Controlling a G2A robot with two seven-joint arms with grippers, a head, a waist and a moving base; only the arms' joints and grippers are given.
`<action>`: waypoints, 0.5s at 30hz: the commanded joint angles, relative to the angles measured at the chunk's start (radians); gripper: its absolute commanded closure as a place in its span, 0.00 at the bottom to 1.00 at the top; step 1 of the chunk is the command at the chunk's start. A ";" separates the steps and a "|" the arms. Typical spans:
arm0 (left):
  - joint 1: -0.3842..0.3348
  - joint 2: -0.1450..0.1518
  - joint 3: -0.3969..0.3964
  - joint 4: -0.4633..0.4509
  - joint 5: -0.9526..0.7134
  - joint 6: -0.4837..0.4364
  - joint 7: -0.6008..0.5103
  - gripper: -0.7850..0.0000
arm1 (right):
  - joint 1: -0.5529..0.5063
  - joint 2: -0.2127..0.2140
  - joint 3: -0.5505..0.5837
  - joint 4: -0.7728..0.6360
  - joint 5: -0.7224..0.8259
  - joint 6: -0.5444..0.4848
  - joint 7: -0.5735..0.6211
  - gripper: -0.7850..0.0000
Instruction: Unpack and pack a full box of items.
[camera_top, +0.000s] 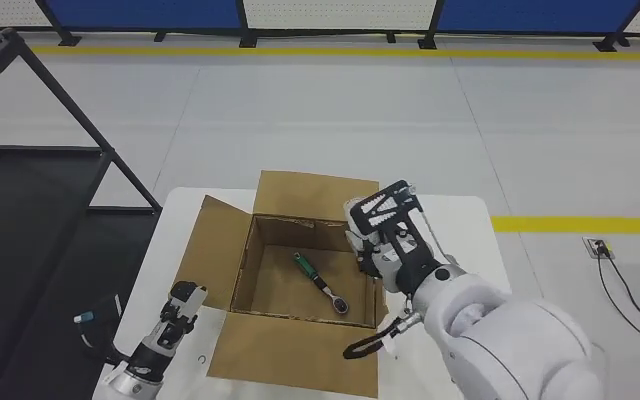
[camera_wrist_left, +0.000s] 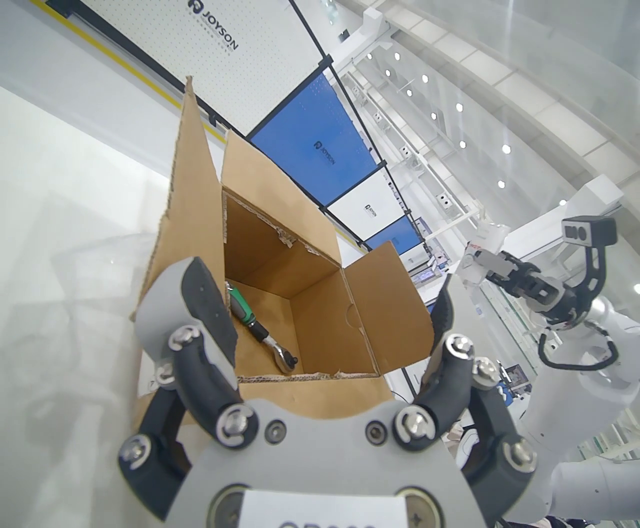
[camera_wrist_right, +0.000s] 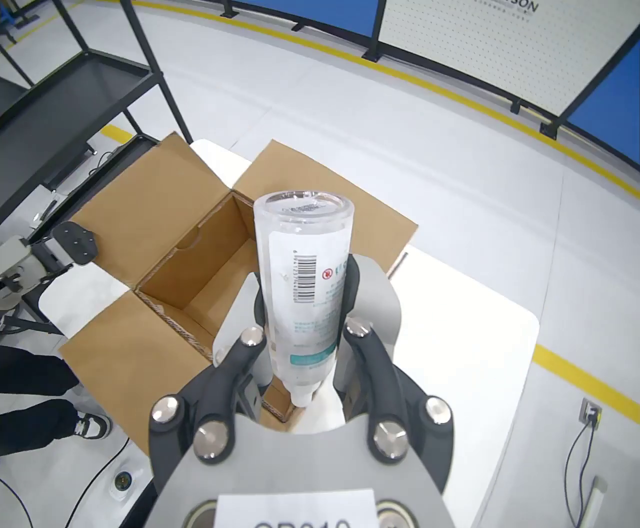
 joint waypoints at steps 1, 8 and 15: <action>0.003 0.000 -0.003 0.002 -0.004 -0.005 0.001 0.00 | 0.040 -0.008 -0.072 0.036 -0.012 0.007 0.007 1.00; 0.017 0.000 -0.019 0.006 -0.023 -0.026 0.000 0.00 | 0.211 -0.059 -0.296 0.286 -0.025 0.052 0.037 1.00; 0.030 0.001 -0.043 0.020 -0.045 -0.048 -0.006 0.00 | 0.362 -0.126 -0.475 0.589 -0.021 0.020 0.083 1.00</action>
